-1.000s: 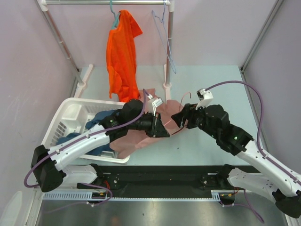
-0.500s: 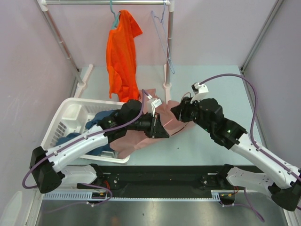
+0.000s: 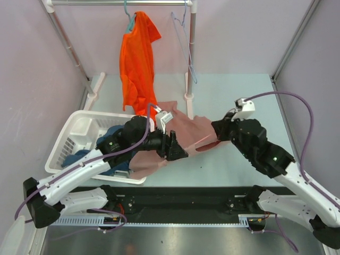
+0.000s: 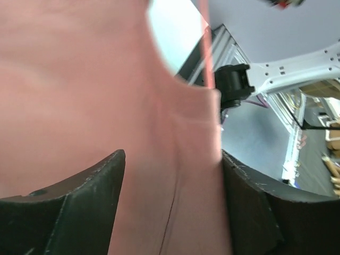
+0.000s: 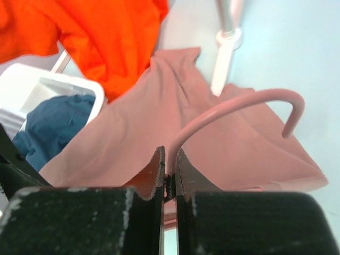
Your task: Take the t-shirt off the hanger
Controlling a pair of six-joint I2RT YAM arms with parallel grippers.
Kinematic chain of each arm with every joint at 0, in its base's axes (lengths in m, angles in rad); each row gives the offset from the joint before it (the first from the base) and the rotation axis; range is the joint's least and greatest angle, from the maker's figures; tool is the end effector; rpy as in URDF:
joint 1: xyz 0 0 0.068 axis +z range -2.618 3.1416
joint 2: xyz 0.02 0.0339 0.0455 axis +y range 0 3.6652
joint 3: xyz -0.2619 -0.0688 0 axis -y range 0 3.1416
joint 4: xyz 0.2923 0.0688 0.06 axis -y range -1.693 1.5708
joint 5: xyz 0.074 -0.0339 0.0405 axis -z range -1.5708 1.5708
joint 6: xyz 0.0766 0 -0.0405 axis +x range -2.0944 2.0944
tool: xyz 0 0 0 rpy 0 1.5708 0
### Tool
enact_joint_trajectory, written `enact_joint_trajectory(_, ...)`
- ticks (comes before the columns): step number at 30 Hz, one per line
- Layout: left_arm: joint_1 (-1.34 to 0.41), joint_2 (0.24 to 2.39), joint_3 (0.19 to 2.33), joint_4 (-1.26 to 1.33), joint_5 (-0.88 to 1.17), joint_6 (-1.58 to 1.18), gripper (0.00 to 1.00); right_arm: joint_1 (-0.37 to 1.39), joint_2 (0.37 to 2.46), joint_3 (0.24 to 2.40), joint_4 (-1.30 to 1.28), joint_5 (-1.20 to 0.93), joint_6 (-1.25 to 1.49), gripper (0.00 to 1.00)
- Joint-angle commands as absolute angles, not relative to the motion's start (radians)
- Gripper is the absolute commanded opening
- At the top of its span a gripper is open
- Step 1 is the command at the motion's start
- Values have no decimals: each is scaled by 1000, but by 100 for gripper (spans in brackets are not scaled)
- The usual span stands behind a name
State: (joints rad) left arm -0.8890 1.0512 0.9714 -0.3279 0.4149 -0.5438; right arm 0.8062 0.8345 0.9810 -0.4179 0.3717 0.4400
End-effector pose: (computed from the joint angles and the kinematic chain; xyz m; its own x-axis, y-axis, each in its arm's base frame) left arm 0.1767 -0.2667 0.3202 -0.7021 0.1137 -0.7029 0.6784 0.4069 -0.6118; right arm 0.2032 0.1717 0.3706 -0.3511 0.2072 -0.9131 -0.3101 0.8944 0.3223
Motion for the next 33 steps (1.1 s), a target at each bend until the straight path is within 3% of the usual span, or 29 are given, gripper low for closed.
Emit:
enact_joint_trajectory(1, -894, 991, 919, -390, 363, -485, 75, 747, 727, 1049, -485, 494, 492, 0)
enact_joint_trajectory(8, -894, 936, 847, -324, 434, -520, 75, 638, 704, 1078, -572, 482, 523, 0)
enact_joint_trajectory(10, -896, 930, 839, -346, 400, -517, 67, 626, 706, 1098, -577, 468, 526, 0)
enact_joint_trajectory(11, -894, 933, 842, -359, 382, -512, 46, 620, 700, 1104, -587, 468, 531, 0)
enact_joint_trajectory(13, -894, 934, 867, -403, 310, -503, 28, 614, 695, 1127, -603, 479, 551, 0)
enact_joint_trajectory(14, -894, 930, 877, -425, 267, -502, 3, 609, 686, 1134, -624, 486, 561, 0)
enact_joint_trajectory(15, -894, 920, 903, -449, 218, -509, 0, 607, 678, 1138, -636, 511, 568, 0)
enact_joint_trajectory(19, -894, 813, 949, -543, -163, -551, 0, 603, 638, 1129, -702, 616, 600, 0)
enact_joint_trajectory(23, -894, 578, 914, -505, -388, -630, 0, 600, 597, 1120, -802, 758, 697, 0)
enact_joint_trajectory(29, -894, 572, 873, -482, -335, -646, 0, 600, 525, 1103, -779, 749, 790, 0)
enact_joint_trajectory(33, -894, 701, 862, -422, -171, -643, 0, 600, 586, 1140, -655, 446, 742, 0)
